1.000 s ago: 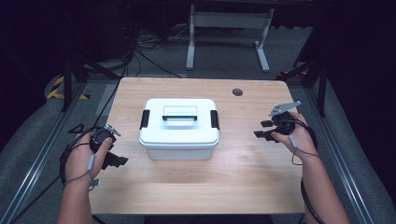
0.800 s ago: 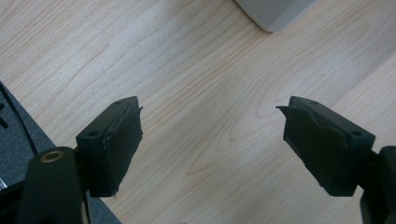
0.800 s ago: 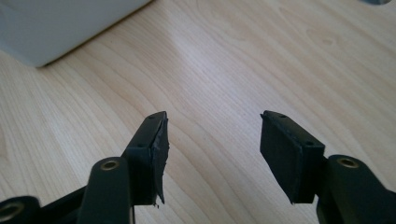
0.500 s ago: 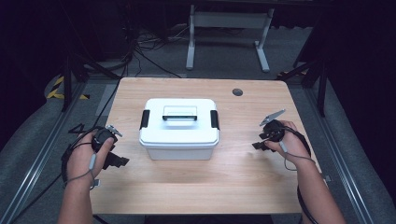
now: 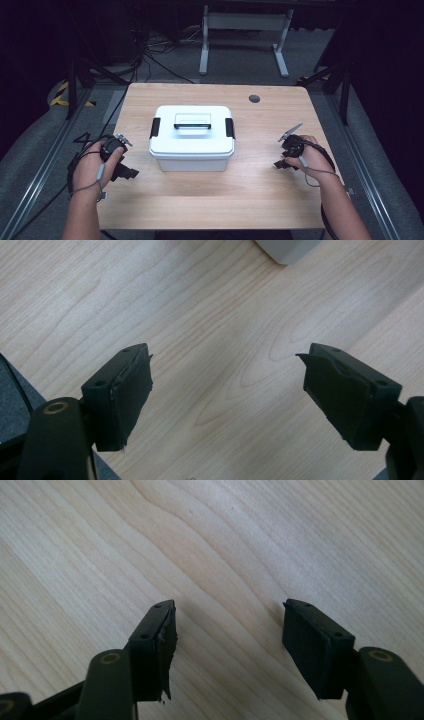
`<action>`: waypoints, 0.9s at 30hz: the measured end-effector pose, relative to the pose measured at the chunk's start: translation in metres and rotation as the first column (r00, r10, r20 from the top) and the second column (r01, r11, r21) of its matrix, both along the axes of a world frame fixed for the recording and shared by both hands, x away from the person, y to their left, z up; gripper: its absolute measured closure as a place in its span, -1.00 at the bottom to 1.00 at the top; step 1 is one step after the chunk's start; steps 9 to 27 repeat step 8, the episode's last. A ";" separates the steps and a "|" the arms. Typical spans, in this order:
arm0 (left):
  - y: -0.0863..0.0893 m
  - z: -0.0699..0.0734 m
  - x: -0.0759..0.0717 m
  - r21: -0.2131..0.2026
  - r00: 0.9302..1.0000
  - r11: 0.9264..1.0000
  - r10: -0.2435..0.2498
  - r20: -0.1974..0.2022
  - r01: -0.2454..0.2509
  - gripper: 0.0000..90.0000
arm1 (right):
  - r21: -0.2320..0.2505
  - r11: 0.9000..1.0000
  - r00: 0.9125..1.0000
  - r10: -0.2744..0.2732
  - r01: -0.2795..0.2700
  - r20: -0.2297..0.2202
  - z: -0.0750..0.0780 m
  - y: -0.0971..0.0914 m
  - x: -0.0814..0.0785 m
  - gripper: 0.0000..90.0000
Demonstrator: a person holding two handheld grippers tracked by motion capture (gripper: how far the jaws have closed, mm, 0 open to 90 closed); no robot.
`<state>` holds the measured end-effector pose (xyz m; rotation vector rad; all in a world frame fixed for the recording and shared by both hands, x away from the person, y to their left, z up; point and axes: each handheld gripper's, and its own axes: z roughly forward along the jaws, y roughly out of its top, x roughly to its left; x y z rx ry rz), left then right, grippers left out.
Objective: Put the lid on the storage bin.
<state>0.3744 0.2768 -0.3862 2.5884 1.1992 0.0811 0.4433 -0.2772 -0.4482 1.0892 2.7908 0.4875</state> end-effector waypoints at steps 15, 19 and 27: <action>-0.001 0.000 0.002 0.004 1.000 1.000 -0.004 -0.006 0.004 -0.56 | 0.019 1.000 1.000 -0.021 0.020 0.023 0.003 -0.002 -0.003 -0.18; -0.001 0.000 0.002 0.004 1.000 1.000 -0.004 -0.006 0.004 -0.56 | 0.019 1.000 1.000 -0.021 0.020 0.023 0.003 -0.002 -0.003 -0.18; -0.001 0.000 0.002 0.004 1.000 1.000 -0.004 -0.006 0.004 -0.56 | 0.019 1.000 1.000 -0.021 0.020 0.023 0.003 -0.002 -0.003 -0.18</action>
